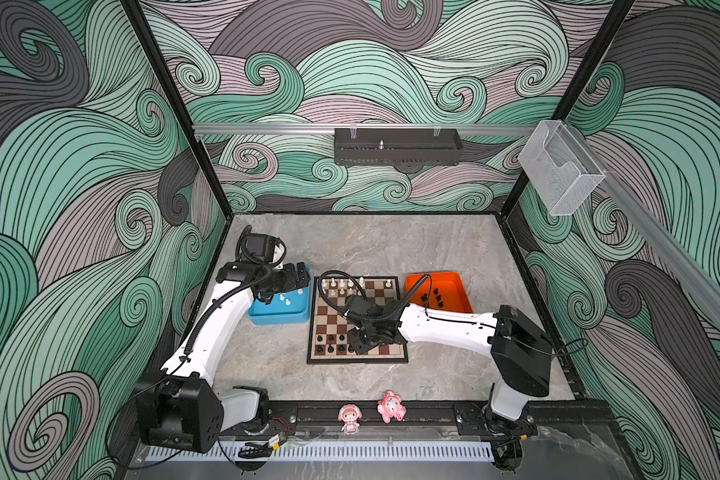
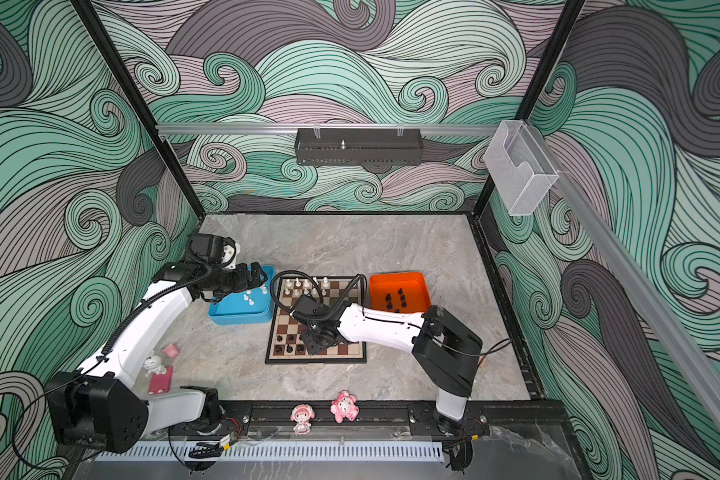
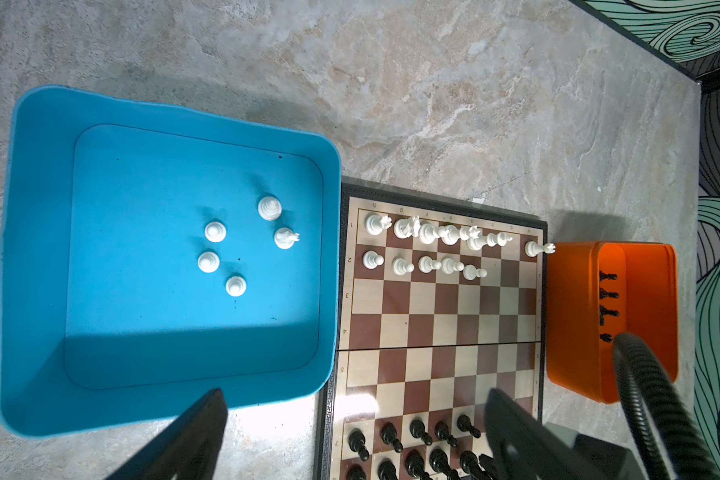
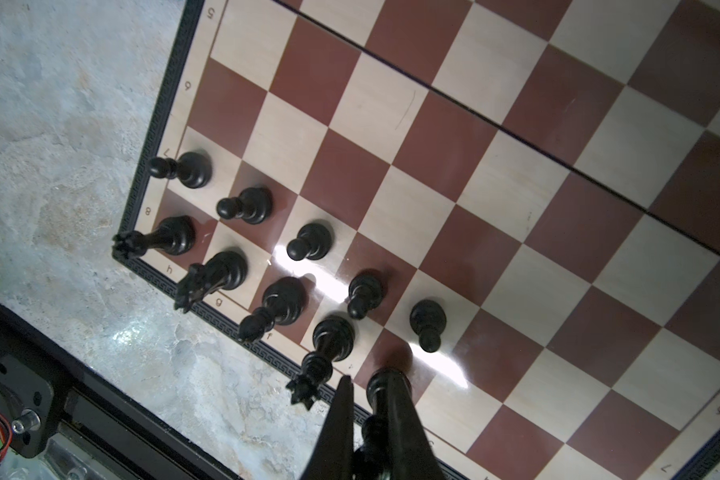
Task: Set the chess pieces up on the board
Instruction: 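Lower the black piece onto a near-row square and open the right gripper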
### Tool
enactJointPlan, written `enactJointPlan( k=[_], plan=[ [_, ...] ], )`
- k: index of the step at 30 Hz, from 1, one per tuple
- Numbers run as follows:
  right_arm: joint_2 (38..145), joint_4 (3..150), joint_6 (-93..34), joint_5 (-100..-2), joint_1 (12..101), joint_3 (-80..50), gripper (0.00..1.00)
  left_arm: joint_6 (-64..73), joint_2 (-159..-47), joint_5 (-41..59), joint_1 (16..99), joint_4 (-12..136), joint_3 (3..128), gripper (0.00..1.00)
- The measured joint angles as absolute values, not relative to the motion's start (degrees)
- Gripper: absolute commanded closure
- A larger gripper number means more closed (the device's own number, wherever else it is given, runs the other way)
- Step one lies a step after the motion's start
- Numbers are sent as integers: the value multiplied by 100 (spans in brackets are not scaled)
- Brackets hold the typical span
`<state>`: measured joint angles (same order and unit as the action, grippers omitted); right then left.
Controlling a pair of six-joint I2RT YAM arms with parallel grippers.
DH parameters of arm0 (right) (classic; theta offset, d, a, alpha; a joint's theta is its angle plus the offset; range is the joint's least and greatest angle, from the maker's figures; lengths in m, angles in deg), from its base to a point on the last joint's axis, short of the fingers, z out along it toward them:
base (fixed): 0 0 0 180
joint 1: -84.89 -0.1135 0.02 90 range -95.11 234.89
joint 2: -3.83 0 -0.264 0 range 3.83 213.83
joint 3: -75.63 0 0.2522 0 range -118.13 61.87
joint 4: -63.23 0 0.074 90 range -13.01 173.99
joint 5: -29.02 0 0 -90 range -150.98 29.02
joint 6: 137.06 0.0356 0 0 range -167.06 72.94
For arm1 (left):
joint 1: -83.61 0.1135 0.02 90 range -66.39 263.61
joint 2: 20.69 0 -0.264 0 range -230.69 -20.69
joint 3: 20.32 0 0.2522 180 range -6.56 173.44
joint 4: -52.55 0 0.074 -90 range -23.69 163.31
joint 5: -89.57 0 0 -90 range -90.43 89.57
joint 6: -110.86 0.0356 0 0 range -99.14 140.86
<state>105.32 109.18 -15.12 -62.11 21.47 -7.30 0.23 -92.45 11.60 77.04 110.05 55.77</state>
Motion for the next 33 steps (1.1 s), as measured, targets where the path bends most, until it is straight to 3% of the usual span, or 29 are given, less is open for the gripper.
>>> enactJointPlan(
  k=[33],
  plan=[
    [10611,10677,-1509,-6195,2191,-608,87,1,-9245,1163,7704,10953,5513,1]
  ],
)
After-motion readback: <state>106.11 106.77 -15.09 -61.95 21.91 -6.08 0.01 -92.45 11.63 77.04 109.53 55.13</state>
